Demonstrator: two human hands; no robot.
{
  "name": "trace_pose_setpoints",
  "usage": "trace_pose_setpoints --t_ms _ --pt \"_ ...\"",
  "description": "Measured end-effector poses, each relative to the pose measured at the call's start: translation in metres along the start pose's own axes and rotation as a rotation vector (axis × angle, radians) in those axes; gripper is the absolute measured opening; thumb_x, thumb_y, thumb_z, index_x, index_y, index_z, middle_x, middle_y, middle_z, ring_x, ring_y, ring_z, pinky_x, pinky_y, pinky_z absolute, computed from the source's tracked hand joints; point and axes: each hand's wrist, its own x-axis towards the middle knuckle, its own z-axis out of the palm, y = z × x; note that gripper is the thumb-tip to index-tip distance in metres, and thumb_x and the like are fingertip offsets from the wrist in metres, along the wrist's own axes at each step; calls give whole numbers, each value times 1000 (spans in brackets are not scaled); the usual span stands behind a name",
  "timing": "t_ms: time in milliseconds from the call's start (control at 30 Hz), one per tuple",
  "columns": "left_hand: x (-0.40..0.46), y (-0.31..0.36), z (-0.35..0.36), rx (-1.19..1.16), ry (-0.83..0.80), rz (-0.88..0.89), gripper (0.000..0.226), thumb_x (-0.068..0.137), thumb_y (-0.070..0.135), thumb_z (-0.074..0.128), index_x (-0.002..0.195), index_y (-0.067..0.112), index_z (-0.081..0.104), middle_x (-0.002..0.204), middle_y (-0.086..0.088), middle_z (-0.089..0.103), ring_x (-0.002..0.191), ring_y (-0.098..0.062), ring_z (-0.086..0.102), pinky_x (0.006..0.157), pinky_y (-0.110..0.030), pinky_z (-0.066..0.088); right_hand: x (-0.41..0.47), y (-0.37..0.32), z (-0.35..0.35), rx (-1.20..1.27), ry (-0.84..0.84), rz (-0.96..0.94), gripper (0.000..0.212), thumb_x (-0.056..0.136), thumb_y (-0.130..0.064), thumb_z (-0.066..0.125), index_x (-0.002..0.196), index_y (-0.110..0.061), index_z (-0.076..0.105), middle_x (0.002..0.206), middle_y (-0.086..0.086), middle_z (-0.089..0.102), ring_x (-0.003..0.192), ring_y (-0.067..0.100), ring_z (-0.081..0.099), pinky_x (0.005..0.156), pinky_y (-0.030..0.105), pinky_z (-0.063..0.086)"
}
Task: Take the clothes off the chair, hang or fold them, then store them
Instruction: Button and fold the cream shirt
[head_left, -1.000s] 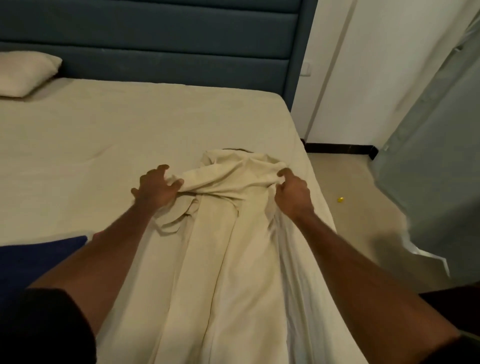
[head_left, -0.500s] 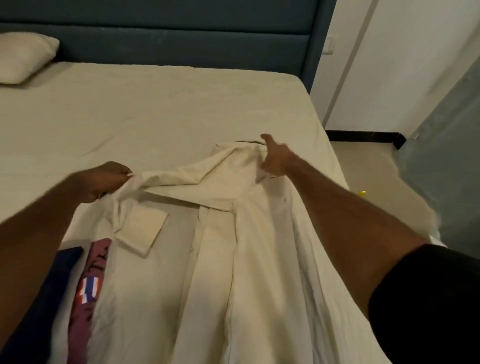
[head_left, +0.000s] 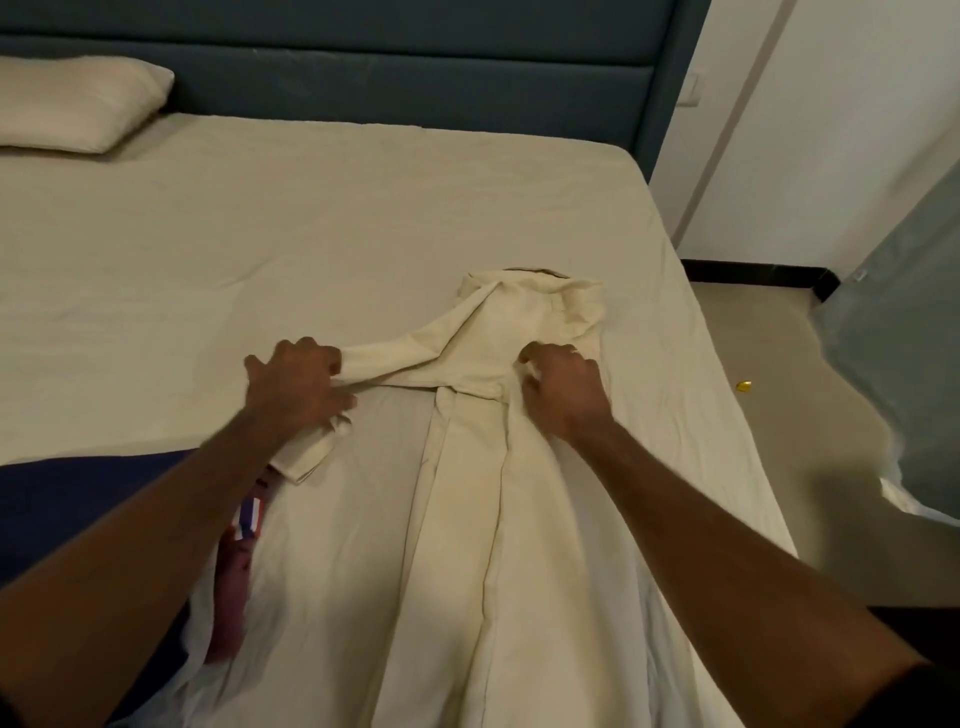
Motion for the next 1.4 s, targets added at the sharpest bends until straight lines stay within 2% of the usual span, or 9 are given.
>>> trace_pose_setpoints --t_ms 167,300,433,533,633,733,1000,1233,1400 --pt "-7 -35 -34 -367 50 -54 15 88 24 58 84 13 68 80 -8 63 82 -34 61 68 -34 41 -11 -11 -5 29 -386 50 52 97 -33 54 147 -35 44 156 -6 42 143 23 37 115 49 29" --pt "-14 -18 -81 -484 31 77 14 101 9 52 100 8 66 94 -10 64 90 -32 60 63 -33 40 -26 -19 -8 175 -248 67 50 93 -19 54 141 -29 53 147 1 55 136 23 48 110 43 39" --pt "-55 55 -121 -371 -148 420 12 100 19 61 98 9 68 94 -3 68 91 -23 64 76 -30 46 -83 -54 -34 988 65 444 19 99 -25 59 108 -12 70 97 7 76 85 22 71 77 40 57" --pt "-111 125 -108 -408 -361 611 15 96 28 66 107 18 68 93 3 68 78 -13 61 65 -20 45 -144 -68 -57 1458 -232 715 57 98 -65 46 114 -16 70 96 14 76 83 36 72 78 57 58" --pt "-161 163 -77 -611 -590 595 36 83 50 75 110 25 70 88 5 75 82 -14 71 69 -26 57 -198 -60 -61 1473 -433 741 66 88 -82 42 118 -33 74 110 12 76 103 38 72 86 54 57" --pt "-194 160 -44 -906 -304 289 33 88 54 70 96 21 72 86 6 75 85 -12 72 70 -26 54 -232 -50 -63 1566 -436 837 68 78 -80 60 118 -27 74 114 14 75 110 40 70 98 59 52" --pt "-277 121 8 -503 -345 43 53 72 66 74 105 26 62 101 6 66 92 -16 65 84 -35 55 -265 -74 -57 1318 -155 889 59 80 -2 61 129 -27 41 119 12 64 100 33 68 71 50 63" --pt "-348 138 -14 -123 -175 412 52 84 45 73 132 37 54 123 5 63 111 -19 61 82 -31 43 -289 -70 -63 1300 73 963 45 90 -53 57 124 -23 56 113 4 66 99 25 67 80 48 62" --pt "-363 144 -9 -764 -313 261 66 64 82 66 101 28 73 81 10 73 73 -3 70 66 -29 56 -334 -67 -66 1143 -119 947 73 71 -54 81 127 -18 51 122 4 62 107 26 63 86 46 58"
